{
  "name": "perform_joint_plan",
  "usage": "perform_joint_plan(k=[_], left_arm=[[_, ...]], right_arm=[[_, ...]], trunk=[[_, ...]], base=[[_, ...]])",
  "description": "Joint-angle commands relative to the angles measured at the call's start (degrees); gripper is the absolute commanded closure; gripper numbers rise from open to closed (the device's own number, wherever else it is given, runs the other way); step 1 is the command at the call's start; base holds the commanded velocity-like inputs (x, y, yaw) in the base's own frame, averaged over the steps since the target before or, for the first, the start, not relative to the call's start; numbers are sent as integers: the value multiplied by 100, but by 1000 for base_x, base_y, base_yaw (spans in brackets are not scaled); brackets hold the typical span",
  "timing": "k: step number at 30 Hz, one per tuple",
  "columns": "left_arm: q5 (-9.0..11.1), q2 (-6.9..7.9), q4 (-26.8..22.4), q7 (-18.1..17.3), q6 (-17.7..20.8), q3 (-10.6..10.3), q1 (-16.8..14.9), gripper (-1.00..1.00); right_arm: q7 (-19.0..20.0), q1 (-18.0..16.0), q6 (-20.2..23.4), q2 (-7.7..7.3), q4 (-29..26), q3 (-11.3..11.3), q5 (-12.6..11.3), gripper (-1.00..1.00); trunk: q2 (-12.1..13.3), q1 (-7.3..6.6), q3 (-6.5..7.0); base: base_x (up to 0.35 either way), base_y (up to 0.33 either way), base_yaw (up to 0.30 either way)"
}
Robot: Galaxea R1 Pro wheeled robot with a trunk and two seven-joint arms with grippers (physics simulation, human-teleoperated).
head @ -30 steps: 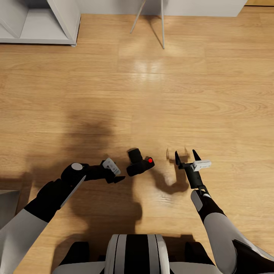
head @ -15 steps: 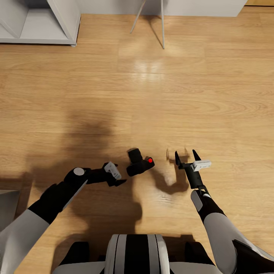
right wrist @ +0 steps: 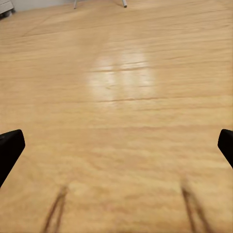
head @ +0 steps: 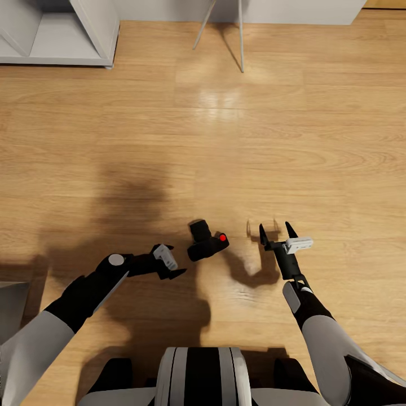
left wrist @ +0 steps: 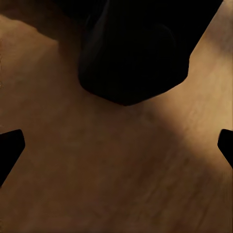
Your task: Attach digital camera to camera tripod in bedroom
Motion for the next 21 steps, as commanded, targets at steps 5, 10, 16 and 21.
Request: perform_joint_plan(k=[5,10,16,21], left_arm=[[30,4,244,1,-377,-13,-4,-100],[30,-2,536,2,-773,-6,-7,-100],[30,0,768,3,-1257,16,-5,-100],[36,7,878,3,-1671,25,-4,-100]], right_arm=[[59,-4,0,5,2,-28,-33,-100],[58,-4,0,5,2,-28,-37,-100],[58,-4,0,7,2,-28,-38,-100],[58,-4,0,5,2,-28,-35,-100]], trunk=[[-1,-1,-3],[-1,-1,-3],[-1,-1,-3],[-1,-1,-3]], base=[[0,0,0],[0,0,0],[0,0,0],[0,0,0]])
